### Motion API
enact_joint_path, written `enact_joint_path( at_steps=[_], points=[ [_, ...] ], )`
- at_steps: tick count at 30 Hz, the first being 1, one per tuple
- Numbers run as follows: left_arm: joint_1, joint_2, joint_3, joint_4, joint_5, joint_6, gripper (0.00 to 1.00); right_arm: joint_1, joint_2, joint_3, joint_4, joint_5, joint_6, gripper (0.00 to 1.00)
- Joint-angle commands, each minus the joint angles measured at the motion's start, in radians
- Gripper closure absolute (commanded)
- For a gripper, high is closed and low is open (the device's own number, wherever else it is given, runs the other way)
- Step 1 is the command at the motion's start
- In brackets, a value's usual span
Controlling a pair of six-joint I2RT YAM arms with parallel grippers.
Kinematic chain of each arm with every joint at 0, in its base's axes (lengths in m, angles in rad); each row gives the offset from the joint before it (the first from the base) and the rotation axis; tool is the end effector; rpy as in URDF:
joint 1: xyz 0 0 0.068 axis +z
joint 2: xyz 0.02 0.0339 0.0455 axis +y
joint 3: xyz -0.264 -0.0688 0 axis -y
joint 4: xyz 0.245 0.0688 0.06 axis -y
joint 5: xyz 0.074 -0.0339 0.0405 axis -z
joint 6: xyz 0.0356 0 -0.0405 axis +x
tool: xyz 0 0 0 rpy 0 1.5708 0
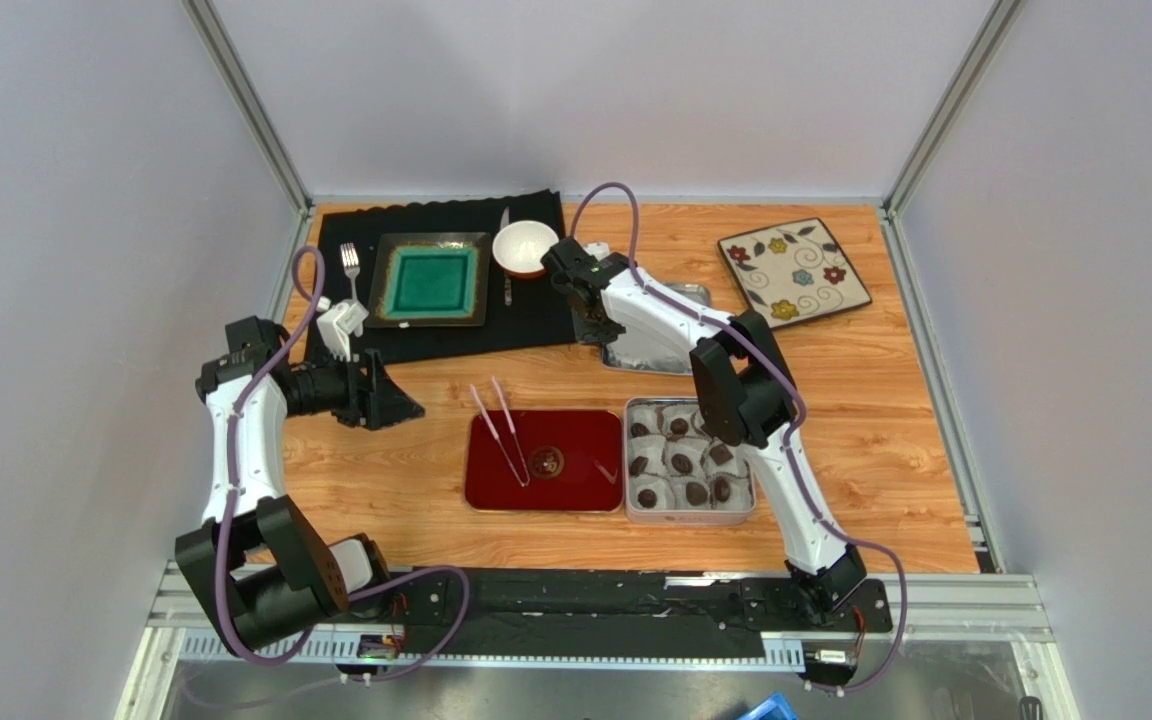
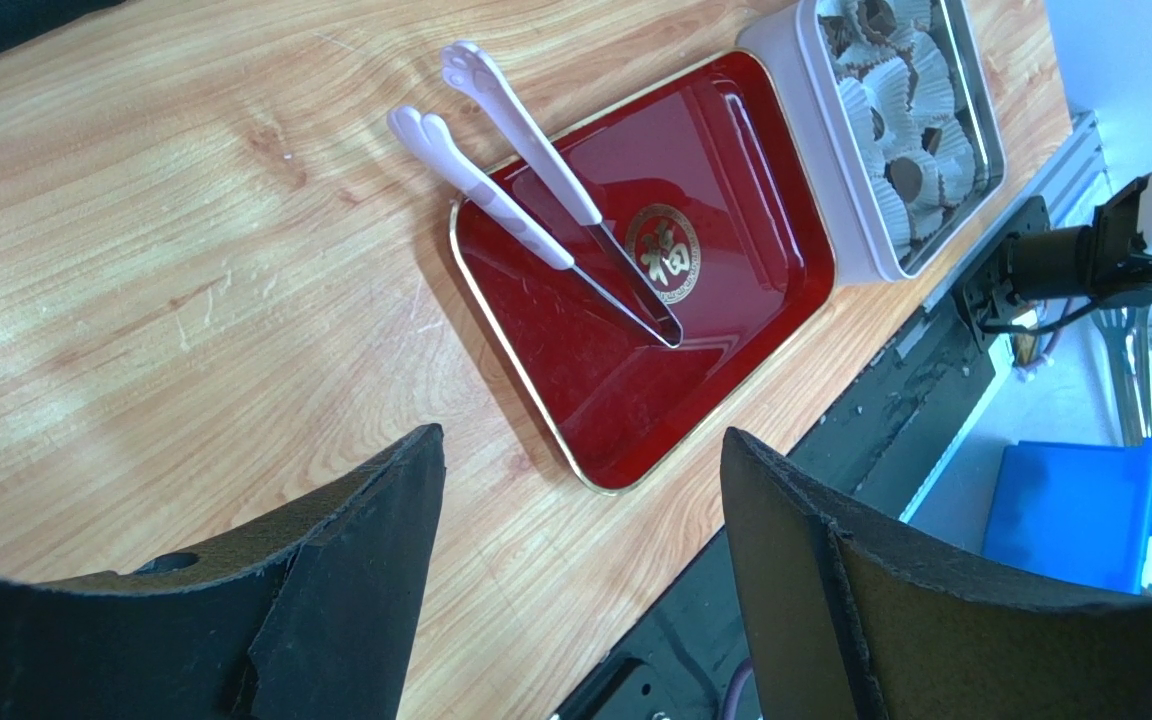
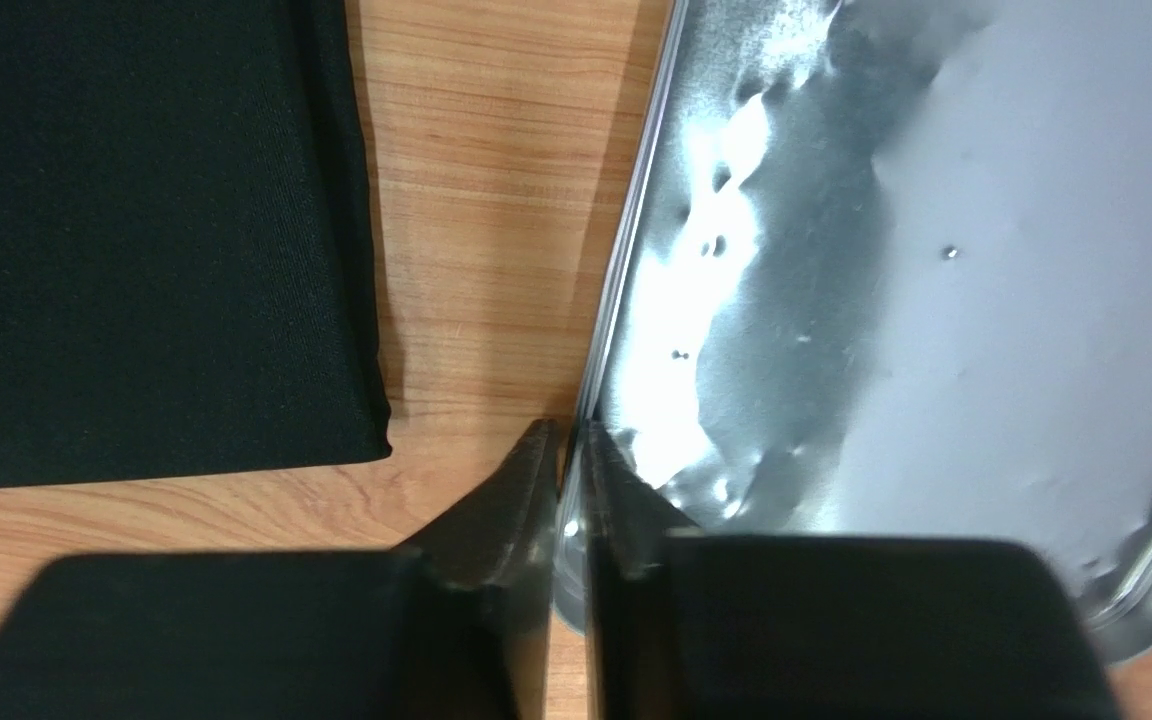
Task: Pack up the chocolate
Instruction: Pick up the box lid from the center of the board.
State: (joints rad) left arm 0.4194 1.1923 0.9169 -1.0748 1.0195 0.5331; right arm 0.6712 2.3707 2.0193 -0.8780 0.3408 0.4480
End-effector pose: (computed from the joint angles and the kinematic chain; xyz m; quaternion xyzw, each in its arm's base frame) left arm 0.1903 0.0516 0.2595 0.1029 0.8631 -0.3870 0.3077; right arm 0.3958 0.2992 0.1681 -0.0795 0.9684 -0.0528 0.2306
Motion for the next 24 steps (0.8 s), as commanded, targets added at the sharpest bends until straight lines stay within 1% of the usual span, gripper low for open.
enact_joint_path(
  at_steps=[1,2,3,6,9,11,12,13,15,16,18,19,20,21,22,23,24],
  points=[
    [0.007,-0.003,-0.006,-0.005,0.021,0.041,0.24,-0.004,0.018,0.027,0.007,-0.013,0.009,0.94],
    [0.009,-0.003,-0.006,-0.007,0.021,0.042,0.24,-0.004,0.019,0.024,0.007,-0.014,0.011,0.99],
    [0.009,-0.003,-0.007,-0.007,0.019,0.042,0.24,-0.004,0.019,0.021,0.007,-0.016,0.014,1.00],
    [0.007,-0.005,-0.010,-0.005,0.019,0.042,0.24,-0.005,0.001,0.007,0.008,-0.026,0.024,1.00],
    [0.007,-0.005,-0.015,-0.001,0.022,0.041,0.24,-0.002,-0.053,-0.011,0.007,-0.045,0.023,1.00],
    [0.007,-0.005,-0.015,0.003,0.025,0.038,0.24,0.002,-0.134,-0.031,0.011,-0.062,0.017,1.00],
    [0.007,-0.005,-0.013,0.001,0.028,0.034,0.24,0.005,-0.172,-0.066,0.022,-0.074,0.015,1.00],
    [0.007,-0.005,-0.012,0.000,0.034,0.034,0.24,0.007,-0.262,-0.092,0.039,-0.088,0.014,1.00],
    [0.009,-0.007,-0.004,-0.004,0.047,0.036,0.23,0.007,-0.371,-0.166,0.107,-0.153,0.020,1.00],
    [0.007,-0.008,-0.003,-0.004,0.054,0.033,0.23,0.007,-0.487,-0.239,0.132,-0.176,0.024,1.00],
    [0.009,-0.010,0.005,-0.004,0.083,0.027,0.23,0.005,-0.603,-0.295,0.196,-0.255,0.035,1.00],
    [0.007,-0.010,0.008,-0.004,0.099,0.021,0.23,0.005,-0.711,-0.353,0.223,-0.285,0.038,1.00],
    [0.009,-0.008,0.014,-0.002,0.141,0.013,0.22,0.004,-0.763,-0.378,0.252,-0.366,0.043,1.00],
    [0.009,0.000,0.019,-0.002,0.169,-0.001,0.21,-0.002,-0.815,-0.408,0.314,-0.405,0.067,1.00],
    [0.007,0.003,0.022,-0.002,0.200,-0.005,0.18,-0.007,-0.911,-0.436,0.353,-0.449,0.087,1.00],
    [0.007,0.007,0.028,-0.002,0.267,-0.010,0.17,-0.013,-0.957,-0.500,0.391,-0.524,0.112,1.00],
    [0.007,0.013,0.030,-0.004,0.304,-0.013,0.16,-0.022,-1.005,-0.537,0.481,-0.561,0.135,1.00]
  ],
)
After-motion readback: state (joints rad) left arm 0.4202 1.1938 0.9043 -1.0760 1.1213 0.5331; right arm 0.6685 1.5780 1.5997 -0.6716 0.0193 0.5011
